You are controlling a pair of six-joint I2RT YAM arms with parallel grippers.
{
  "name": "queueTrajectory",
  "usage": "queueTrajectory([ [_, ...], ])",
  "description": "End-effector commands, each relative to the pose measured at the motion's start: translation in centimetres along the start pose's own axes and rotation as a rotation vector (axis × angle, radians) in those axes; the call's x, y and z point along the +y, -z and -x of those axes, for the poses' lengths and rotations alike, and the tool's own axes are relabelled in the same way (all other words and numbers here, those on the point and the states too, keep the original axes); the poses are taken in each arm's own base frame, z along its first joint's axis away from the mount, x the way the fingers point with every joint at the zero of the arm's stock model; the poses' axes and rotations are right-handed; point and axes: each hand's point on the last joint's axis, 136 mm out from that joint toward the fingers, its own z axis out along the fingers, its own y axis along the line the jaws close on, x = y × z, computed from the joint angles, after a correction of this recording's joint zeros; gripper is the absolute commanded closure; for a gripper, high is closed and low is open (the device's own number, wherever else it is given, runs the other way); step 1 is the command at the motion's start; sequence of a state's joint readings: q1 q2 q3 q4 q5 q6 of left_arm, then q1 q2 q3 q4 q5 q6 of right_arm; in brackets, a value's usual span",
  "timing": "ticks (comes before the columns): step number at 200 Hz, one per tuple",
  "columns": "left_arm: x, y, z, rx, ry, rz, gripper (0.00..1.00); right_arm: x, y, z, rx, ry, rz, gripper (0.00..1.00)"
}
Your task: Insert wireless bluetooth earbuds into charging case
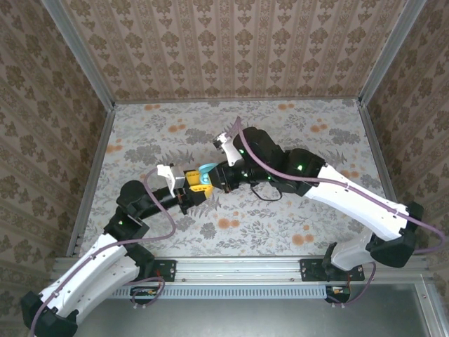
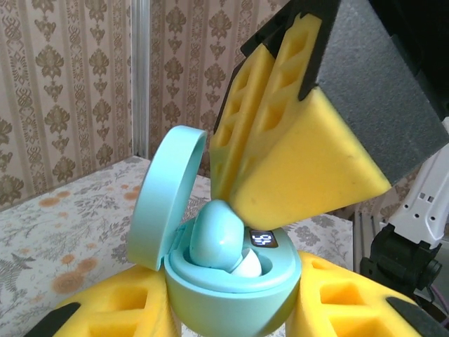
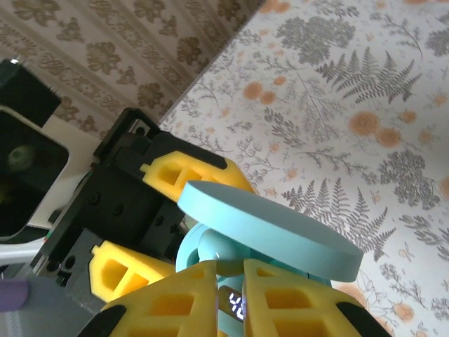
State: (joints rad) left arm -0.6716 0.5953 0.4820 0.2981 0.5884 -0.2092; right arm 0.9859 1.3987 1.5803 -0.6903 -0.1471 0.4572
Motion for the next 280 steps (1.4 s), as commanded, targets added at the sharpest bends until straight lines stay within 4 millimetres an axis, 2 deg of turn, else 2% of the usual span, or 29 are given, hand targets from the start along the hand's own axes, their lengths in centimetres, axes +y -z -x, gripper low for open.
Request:
queueTrajectory([
  [1,-1.5,0.4,2.7,-0.092,-0.055,-0.062,0.77,1.3,1.2,0.8,-0.056,0.114,0.074,0.84],
  [65,-2.2,0.3,2.7,-0.079,-0.046,-0.111,0.77,2.2,1.6,0.5,-0.069,0.205,0.137,0.83],
  [109,-2.3,0.1,2.7,-0.071,-0.042,-0.12,0.77,1.7,1.4,0.5,-0.036,0.194,0.108,0.76],
  [157,-2.3,0.0,2.6,-0.065,-0.04,-0.124,0.77,0.8,1.6,0.5,-0.024,0.186,0.091,0.76],
  [173,-2.3,0.1,2.5,-0.06,-0.039,-0.122,0.77,0.8,2.0,0.8,-0.03,0.177,0.088,0.75],
  [205,-2.0,0.0,2.2,-0.055,-0.035,-0.108,0.77,2.0,3.8,1.6,-0.067,0.163,0.13,0.7],
  [248,-2.1,0.0,2.3,-0.058,-0.031,-0.114,0.77,2.5,7.3,3.5,-0.148,0.138,0.133,0.69],
  [266,-2.1,0.0,2.4,-0.061,-0.031,-0.118,0.77,1.9,7.6,4.3,-0.169,0.113,0.109,0.67],
  [280,-2.2,0.0,2.5,-0.062,-0.033,-0.12,0.77,1.1,6.9,4.6,-0.159,0.092,0.081,0.63],
])
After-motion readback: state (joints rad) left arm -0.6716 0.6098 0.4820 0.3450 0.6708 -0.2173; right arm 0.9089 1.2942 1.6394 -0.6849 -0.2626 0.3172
